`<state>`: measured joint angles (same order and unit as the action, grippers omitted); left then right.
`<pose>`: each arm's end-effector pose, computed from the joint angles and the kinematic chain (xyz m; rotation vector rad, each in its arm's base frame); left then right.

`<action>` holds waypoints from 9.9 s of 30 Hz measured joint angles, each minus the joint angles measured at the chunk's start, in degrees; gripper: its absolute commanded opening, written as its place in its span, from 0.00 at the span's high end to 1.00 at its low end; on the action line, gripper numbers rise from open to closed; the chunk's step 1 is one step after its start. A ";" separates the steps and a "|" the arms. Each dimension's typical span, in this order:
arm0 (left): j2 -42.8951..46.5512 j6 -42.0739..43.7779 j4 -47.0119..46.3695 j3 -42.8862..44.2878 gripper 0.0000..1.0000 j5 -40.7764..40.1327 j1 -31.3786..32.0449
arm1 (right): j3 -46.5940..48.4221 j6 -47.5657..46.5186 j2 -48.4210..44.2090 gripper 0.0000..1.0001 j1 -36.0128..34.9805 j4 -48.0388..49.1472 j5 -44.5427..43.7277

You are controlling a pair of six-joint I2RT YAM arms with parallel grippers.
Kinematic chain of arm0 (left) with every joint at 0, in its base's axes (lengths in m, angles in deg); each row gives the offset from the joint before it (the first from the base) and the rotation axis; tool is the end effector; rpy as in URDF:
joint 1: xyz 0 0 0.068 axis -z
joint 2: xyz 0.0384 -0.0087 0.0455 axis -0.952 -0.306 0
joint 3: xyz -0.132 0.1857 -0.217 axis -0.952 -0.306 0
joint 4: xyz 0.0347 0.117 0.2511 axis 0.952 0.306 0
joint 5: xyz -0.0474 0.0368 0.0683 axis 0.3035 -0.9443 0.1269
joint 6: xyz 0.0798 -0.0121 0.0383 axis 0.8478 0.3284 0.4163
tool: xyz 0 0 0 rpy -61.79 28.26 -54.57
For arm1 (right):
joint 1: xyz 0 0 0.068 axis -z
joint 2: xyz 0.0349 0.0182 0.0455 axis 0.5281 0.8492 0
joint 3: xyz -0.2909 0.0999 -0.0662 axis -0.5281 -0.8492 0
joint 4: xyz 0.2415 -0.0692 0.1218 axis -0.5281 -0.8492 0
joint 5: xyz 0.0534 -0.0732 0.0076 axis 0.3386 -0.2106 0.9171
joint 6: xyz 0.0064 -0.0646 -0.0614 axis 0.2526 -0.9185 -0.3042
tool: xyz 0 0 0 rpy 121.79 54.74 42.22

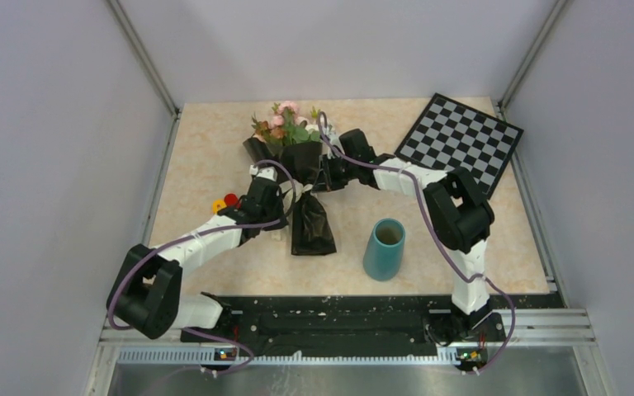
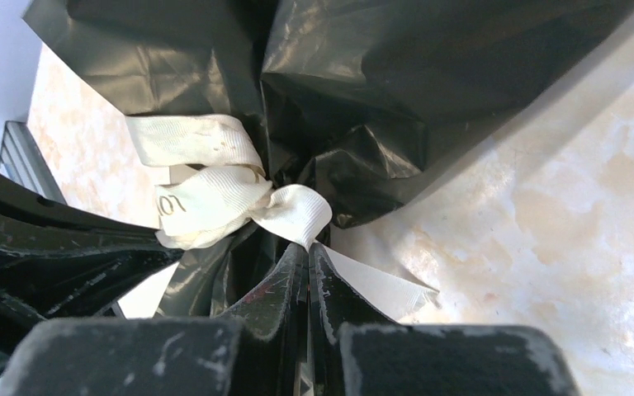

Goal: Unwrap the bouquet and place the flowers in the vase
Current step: Untie the ribbon from the wrapping paper.

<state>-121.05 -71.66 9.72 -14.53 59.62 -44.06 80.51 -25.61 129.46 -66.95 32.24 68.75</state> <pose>0.2650 -0.1329 0.1887 -0.1333 2.4332 -0.3678 0.4037 0.3297 0.1918 -0.5695 2.3357 1.0560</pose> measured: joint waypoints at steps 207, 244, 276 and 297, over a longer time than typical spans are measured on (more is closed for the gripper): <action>10.82 3.69 6.62 -3.76 1.00 4.66 -25.14 | -21.31 -1.46 -25.92 1.00 15.28 -5.53 -26.14; 13.35 4.28 7.63 -4.46 1.00 5.42 -30.82 | -22.08 -1.95 -29.83 1.00 22.01 -6.88 -26.67; 14.21 4.31 8.68 -4.46 1.00 7.52 -37.00 | -21.88 -2.58 -31.23 1.00 27.26 -7.91 -26.88; 14.21 4.31 8.66 -4.44 1.00 10.49 -43.23 | -19.45 -2.62 -31.45 1.00 30.56 -8.24 -26.91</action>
<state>-106.84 -67.35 18.37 -18.97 70.11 -87.30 61.05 -28.23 98.00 -36.39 24.00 41.85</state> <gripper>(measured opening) 0.008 0.009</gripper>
